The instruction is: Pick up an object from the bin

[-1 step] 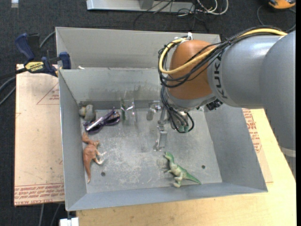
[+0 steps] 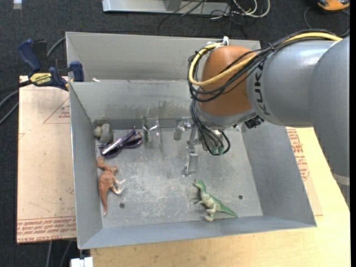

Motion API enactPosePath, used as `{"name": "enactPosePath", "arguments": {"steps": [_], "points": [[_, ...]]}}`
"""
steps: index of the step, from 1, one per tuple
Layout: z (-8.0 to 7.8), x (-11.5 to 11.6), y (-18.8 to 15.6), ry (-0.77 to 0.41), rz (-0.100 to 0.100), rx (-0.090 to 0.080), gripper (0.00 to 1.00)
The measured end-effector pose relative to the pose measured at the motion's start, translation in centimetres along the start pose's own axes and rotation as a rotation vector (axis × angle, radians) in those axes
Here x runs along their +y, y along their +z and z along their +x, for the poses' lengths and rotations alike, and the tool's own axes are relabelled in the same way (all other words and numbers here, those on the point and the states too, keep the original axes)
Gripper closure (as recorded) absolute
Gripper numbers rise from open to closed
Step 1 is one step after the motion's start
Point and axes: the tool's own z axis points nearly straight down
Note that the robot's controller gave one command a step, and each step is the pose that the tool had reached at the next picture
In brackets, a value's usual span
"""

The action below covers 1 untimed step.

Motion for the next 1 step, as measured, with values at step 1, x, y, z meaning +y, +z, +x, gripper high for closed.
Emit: {"name": "enactPosePath", "arguments": {"steps": [1], "points": [[1.52, -6.49, 4.37, -0.020, 0.003, 0.010, 0.00]]}}
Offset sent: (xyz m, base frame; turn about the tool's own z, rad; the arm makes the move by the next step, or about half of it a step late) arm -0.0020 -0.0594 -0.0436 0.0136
